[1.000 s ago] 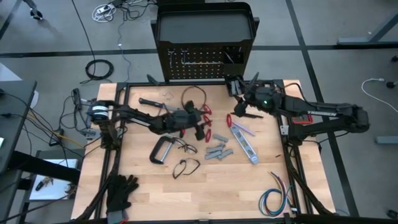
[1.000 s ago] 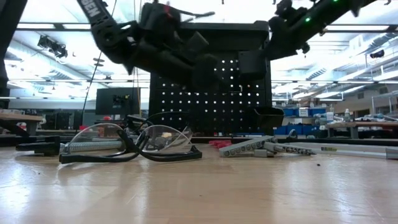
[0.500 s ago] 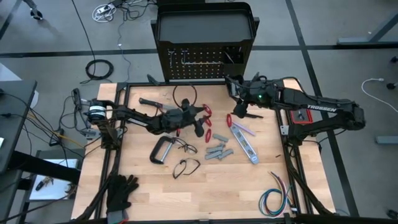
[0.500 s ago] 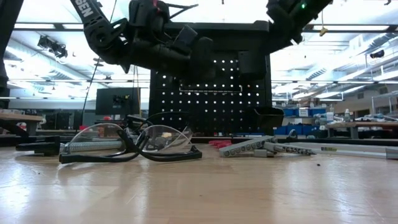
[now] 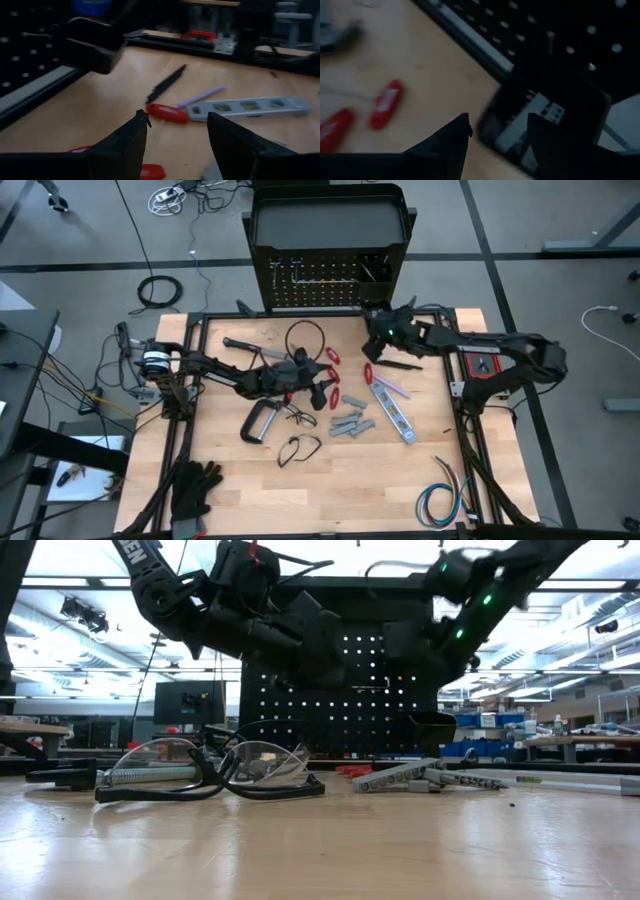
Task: Hang tools onto peg board
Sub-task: Put the screwdriver bits on the table
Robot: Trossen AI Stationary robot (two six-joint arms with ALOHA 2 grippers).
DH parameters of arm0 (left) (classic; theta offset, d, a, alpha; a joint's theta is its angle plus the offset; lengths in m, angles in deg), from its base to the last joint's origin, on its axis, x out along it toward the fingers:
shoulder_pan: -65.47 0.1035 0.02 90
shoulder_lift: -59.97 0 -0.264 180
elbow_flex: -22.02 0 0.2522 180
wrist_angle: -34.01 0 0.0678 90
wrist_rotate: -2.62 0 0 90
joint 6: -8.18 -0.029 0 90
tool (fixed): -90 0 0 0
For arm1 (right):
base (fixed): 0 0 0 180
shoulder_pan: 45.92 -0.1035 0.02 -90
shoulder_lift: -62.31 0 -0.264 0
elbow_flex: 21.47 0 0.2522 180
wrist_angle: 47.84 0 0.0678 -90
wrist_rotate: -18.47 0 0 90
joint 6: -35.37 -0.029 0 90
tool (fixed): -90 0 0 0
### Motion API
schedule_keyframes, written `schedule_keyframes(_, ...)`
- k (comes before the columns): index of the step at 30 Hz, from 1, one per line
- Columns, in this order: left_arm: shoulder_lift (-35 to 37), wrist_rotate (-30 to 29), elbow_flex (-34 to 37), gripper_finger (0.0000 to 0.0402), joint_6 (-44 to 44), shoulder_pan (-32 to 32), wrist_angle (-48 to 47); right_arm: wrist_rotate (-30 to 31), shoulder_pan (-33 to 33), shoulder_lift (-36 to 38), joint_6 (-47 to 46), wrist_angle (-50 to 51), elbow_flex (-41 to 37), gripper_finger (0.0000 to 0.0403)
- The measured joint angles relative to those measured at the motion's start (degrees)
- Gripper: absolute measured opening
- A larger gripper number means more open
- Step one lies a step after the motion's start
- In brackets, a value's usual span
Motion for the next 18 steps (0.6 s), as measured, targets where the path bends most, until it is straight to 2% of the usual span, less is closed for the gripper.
schedule_keyframes(5,0.41,3.35,0.0,0.0202,-1.13,-0.15,-1.23,-0.61,7.89,-6.22,-0.19,-5.04,0.13,0.0209)
schedule_keyframes(9,0.7,3.5,0.0,0.0202,-4.42,0.94,-3.23,-5.74,12.24,-8.86,-2.37,-8.85,0.13,0.0209)
schedule_keyframes(18,0.72,3.46,0.02,0.0202,-12.13,2.96,-2.28,-6.55,12.51,-14.21,-5.94,-14.29,0.15,0.0209)
